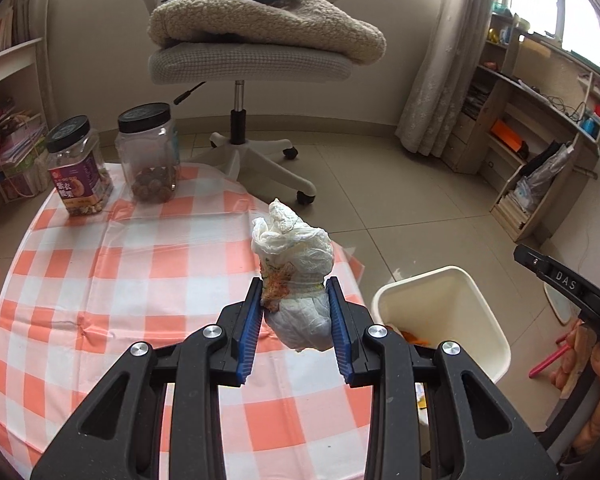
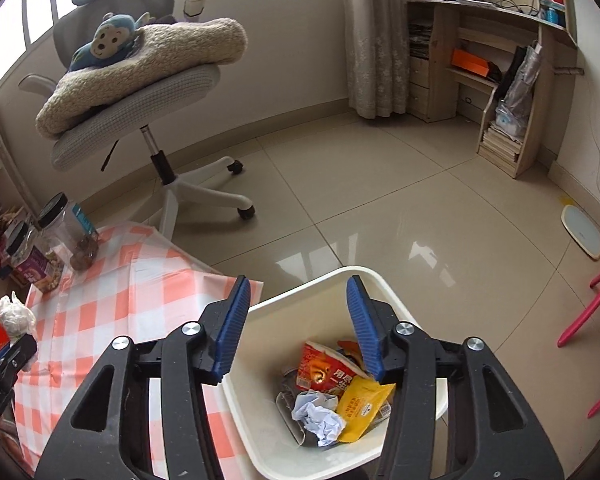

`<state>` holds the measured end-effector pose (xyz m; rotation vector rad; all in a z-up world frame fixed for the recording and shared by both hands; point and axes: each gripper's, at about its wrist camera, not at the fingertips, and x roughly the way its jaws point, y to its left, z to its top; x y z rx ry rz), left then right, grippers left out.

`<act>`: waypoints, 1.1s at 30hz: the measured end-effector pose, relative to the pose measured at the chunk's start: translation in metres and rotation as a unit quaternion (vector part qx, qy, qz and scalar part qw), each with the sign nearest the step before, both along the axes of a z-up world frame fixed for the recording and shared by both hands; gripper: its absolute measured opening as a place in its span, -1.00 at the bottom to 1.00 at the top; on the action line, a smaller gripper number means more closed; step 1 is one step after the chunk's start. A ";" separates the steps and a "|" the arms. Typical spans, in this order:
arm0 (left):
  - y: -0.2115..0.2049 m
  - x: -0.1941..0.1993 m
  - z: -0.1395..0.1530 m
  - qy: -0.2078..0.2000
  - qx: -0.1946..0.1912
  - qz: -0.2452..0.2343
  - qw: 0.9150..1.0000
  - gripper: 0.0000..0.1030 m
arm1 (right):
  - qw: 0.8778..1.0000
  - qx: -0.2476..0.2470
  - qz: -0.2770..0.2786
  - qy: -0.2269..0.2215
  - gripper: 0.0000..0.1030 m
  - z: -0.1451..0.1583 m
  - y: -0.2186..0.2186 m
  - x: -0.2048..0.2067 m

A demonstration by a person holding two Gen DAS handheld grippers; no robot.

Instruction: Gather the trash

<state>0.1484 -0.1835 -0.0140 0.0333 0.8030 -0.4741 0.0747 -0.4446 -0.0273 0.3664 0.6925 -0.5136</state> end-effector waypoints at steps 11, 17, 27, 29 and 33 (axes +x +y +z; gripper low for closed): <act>-0.117 -0.018 -0.021 0.066 -0.030 -0.104 0.992 -0.34 | 0.994 0.016 -0.100 -0.051 0.45 0.017 -0.059 -0.044; -0.159 -0.031 -0.022 0.076 -0.026 -0.145 0.986 0.20 | 0.986 0.005 -0.141 -0.083 0.63 0.031 -0.074 -0.065; -0.104 -0.053 0.030 -0.057 -0.001 -0.069 0.996 0.76 | 0.987 -0.071 -0.094 -0.110 0.86 0.061 -0.025 -0.064; -0.072 -0.065 0.051 -0.125 -0.011 -0.026 0.992 0.87 | 0.986 -0.079 -0.084 -0.125 0.86 0.069 -0.007 -0.071; -0.014 -0.081 0.074 -0.205 -0.010 0.042 0.978 0.87 | 0.983 -0.091 -0.061 -0.146 0.86 0.075 0.035 -0.085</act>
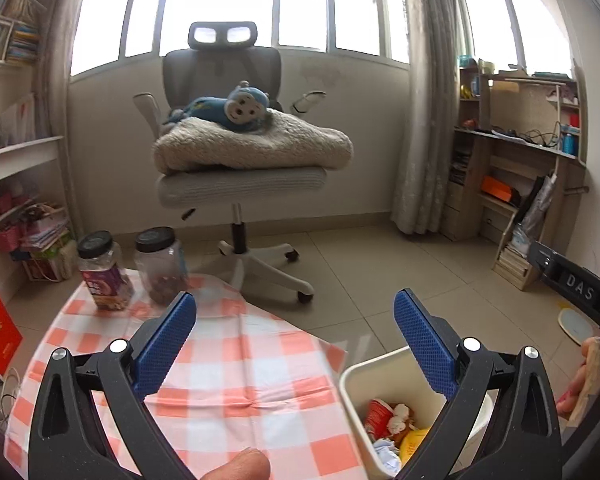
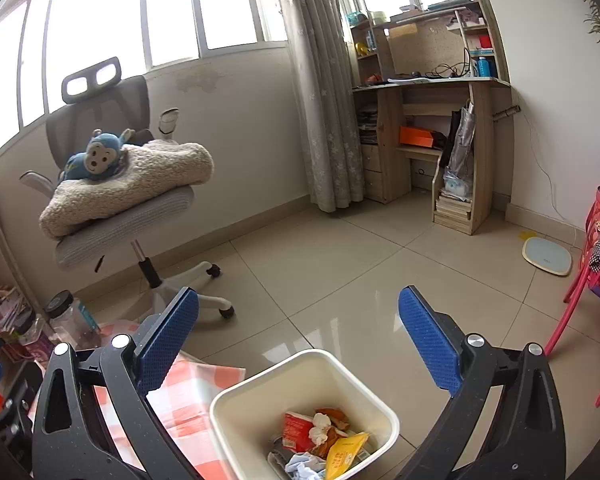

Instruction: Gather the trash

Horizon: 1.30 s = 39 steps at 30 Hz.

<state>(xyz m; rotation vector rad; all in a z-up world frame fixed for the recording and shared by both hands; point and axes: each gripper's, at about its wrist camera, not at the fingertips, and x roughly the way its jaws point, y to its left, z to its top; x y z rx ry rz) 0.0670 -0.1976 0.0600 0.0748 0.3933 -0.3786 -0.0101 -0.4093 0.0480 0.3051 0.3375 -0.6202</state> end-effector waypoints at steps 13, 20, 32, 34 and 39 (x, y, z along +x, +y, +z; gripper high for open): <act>0.114 0.002 -0.018 0.058 -0.005 0.086 0.995 0.87 | 0.993 -0.017 0.115 0.034 0.86 -0.031 0.112 0.018; 0.139 0.012 -0.035 0.079 0.004 0.116 0.990 0.87 | 0.986 -0.011 0.157 0.044 0.86 -0.042 0.141 0.039; 0.148 0.018 -0.042 0.089 0.014 0.121 0.989 0.87 | 0.983 -0.007 0.177 0.053 0.86 -0.047 0.155 0.053; 0.148 0.018 -0.042 0.090 0.012 0.121 0.989 0.87 | 0.983 -0.013 0.178 0.053 0.86 -0.046 0.156 0.053; 0.147 0.018 -0.041 0.087 0.013 0.122 0.989 0.87 | 0.983 -0.023 0.177 0.050 0.86 -0.044 0.157 0.052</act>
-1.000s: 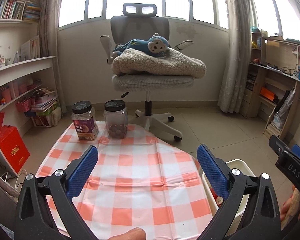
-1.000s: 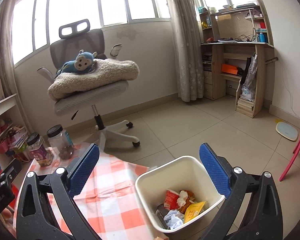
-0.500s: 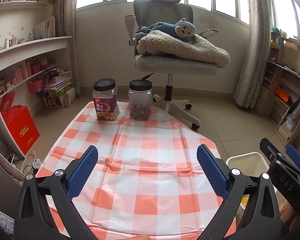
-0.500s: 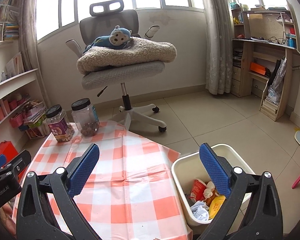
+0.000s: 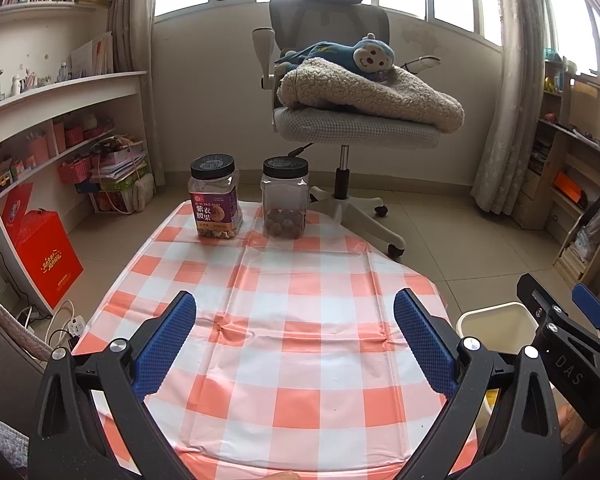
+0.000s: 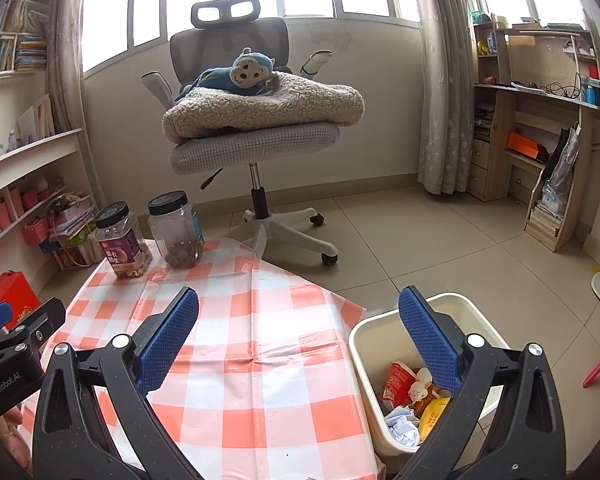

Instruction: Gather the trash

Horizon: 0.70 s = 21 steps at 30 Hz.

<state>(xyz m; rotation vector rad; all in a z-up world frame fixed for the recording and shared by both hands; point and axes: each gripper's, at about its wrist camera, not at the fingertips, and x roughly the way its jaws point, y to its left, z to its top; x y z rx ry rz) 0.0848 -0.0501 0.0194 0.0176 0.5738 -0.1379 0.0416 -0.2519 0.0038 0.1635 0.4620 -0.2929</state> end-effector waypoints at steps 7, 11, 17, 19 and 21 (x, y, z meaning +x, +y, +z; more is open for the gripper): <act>0.000 0.000 0.003 -0.005 -0.002 0.005 1.000 0.87 | 1.000 -0.001 -0.004 0.001 0.86 0.003 -0.003 -0.002; 0.000 0.001 0.003 -0.006 -0.003 0.006 1.000 0.87 | 1.000 0.004 -0.005 0.005 0.86 0.001 -0.006 0.000; 0.000 0.001 0.003 -0.006 -0.003 0.006 1.000 0.87 | 1.000 0.004 -0.004 0.007 0.86 0.000 -0.006 0.000; 0.000 0.001 0.003 -0.005 -0.003 0.006 1.000 0.87 | 1.000 0.004 -0.003 0.007 0.86 0.000 -0.007 0.000; 0.000 0.001 0.002 -0.005 -0.003 0.007 1.000 0.87 | 1.000 0.003 -0.003 0.007 0.86 -0.001 -0.006 -0.001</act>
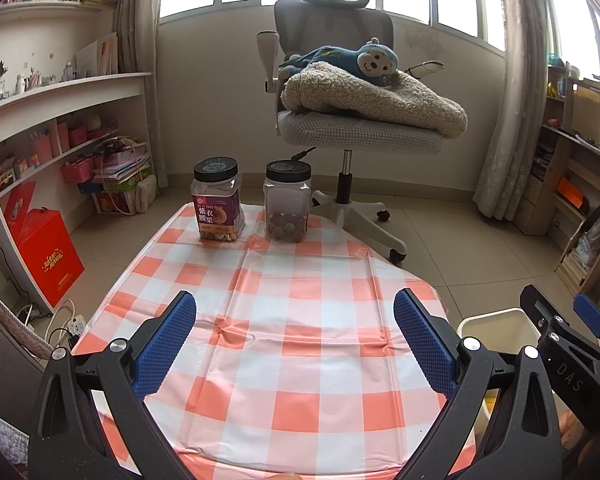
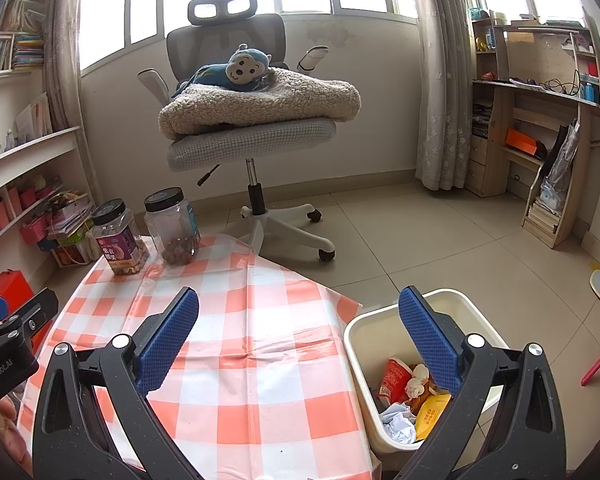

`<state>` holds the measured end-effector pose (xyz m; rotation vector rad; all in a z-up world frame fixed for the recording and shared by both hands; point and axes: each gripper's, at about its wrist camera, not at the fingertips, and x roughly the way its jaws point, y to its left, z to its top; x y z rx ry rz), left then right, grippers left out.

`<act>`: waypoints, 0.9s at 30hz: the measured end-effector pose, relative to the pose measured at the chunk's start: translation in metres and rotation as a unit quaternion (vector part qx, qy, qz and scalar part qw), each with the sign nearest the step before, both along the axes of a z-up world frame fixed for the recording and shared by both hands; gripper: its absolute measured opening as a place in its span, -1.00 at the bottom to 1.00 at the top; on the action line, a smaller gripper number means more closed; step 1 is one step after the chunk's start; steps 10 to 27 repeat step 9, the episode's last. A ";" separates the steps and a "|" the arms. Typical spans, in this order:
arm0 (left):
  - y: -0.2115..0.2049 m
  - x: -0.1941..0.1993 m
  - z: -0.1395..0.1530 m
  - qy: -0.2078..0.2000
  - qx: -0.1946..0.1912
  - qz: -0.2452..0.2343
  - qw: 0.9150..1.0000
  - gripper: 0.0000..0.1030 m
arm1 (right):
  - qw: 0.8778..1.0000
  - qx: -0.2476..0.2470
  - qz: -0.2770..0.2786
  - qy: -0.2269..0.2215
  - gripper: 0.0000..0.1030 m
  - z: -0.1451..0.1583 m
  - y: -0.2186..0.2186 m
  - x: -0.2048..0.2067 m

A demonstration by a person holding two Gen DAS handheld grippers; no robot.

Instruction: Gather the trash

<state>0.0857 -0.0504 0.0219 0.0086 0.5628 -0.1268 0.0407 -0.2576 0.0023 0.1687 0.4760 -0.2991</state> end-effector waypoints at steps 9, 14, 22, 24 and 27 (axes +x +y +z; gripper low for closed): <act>-0.001 0.000 -0.002 0.004 -0.002 0.000 1.000 0.87 | 1.000 0.002 0.001 0.002 0.86 -0.001 0.000 0.000; -0.001 0.000 -0.002 0.004 -0.002 0.000 1.000 0.87 | 1.000 0.002 0.001 0.002 0.86 -0.001 0.000 0.000; -0.001 0.000 -0.002 0.004 -0.002 0.000 1.000 0.87 | 1.000 0.002 0.001 0.002 0.86 -0.001 0.000 0.000; -0.001 0.000 -0.002 0.004 -0.002 0.000 1.000 0.87 | 1.000 0.002 0.001 0.002 0.86 -0.001 0.000 0.000; -0.001 0.000 -0.002 0.004 -0.002 0.000 1.000 0.87 | 1.000 0.002 0.001 0.002 0.86 -0.001 0.000 0.000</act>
